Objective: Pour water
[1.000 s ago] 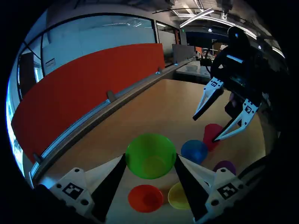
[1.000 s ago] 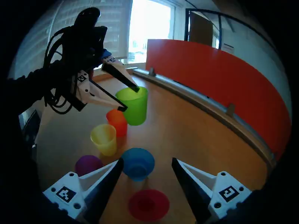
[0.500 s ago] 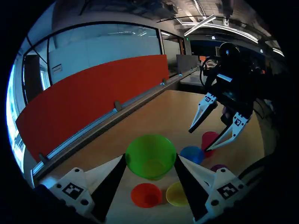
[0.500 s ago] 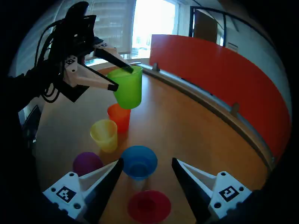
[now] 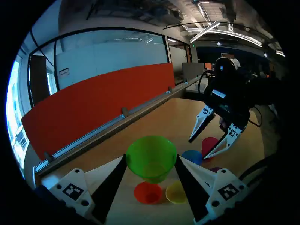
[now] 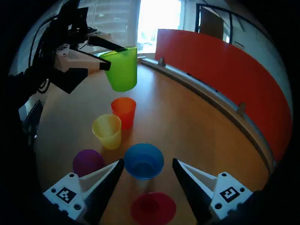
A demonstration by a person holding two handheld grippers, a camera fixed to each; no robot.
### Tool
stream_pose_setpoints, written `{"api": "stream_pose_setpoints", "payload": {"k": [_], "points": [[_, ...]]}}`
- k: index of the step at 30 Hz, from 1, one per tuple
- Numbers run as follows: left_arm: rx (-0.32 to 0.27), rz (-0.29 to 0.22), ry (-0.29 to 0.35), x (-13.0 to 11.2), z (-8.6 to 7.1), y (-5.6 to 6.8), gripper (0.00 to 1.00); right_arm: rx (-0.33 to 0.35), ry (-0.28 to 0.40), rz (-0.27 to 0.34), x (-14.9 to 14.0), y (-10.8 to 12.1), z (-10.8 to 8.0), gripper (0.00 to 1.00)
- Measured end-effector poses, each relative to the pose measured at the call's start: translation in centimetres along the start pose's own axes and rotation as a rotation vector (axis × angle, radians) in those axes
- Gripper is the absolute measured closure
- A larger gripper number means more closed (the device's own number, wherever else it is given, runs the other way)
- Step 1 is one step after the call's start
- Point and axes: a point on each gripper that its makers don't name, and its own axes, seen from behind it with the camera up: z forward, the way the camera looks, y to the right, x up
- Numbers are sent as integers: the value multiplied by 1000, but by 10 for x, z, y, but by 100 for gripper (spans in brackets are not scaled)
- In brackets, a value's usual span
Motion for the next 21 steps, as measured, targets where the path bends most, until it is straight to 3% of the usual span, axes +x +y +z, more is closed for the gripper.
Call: {"api": "stream_pose_setpoints", "payload": {"k": [21], "points": [[35, -12, 25, -6, -31, 0, 11, 12, -59, -25, -1, -8, 10, 0]]}}
